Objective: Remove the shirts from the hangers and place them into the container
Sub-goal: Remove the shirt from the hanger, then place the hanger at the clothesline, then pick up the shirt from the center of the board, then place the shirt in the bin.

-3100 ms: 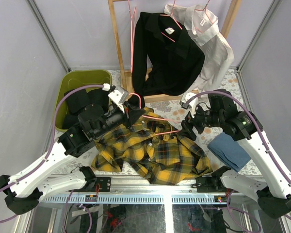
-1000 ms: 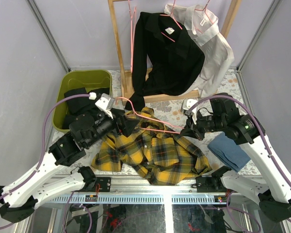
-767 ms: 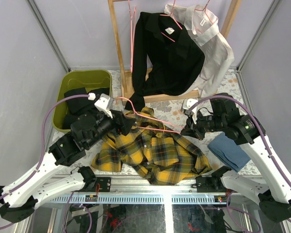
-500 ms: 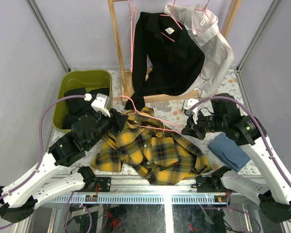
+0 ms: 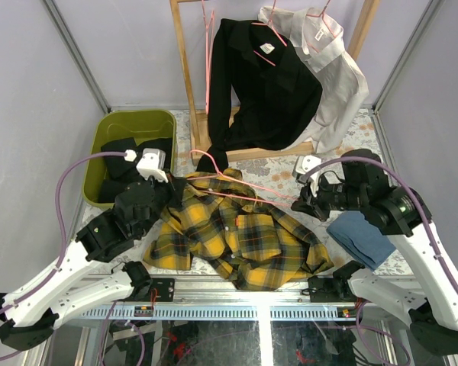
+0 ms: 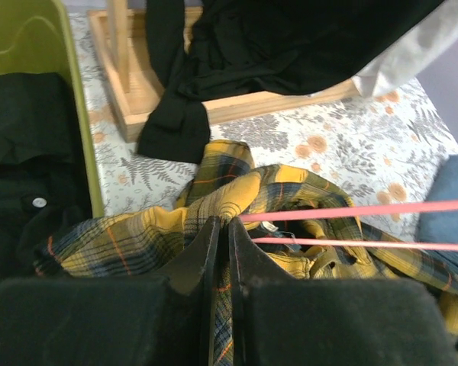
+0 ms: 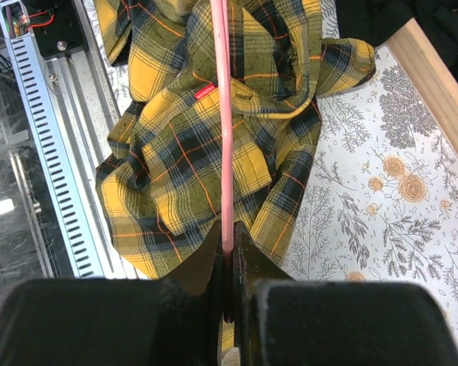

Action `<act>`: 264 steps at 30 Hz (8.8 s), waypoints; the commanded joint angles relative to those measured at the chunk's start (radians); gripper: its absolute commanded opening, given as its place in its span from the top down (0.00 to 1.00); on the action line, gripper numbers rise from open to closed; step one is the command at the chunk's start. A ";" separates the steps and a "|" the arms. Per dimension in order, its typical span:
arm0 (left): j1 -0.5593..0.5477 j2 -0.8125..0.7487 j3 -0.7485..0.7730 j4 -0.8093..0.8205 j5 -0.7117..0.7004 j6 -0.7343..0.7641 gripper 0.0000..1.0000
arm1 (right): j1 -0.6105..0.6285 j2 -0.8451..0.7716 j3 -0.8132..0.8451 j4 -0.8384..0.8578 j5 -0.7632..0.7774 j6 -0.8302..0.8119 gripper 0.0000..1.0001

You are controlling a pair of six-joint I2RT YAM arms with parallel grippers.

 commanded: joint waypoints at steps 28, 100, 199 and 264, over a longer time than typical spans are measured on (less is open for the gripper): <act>0.003 0.074 -0.029 0.181 0.271 -0.018 1.00 | -0.003 -0.431 -0.078 0.390 0.456 0.056 1.00; -0.062 0.026 -0.028 0.044 0.016 -0.104 0.00 | 0.041 0.891 0.898 0.277 0.613 0.592 0.75; -0.333 0.732 -0.097 0.463 0.479 -0.138 0.00 | 0.041 -0.094 -0.421 0.727 0.997 0.769 0.13; -0.061 0.335 0.415 -0.262 -0.751 0.103 1.00 | 0.041 -0.097 -0.438 0.721 1.027 0.769 0.12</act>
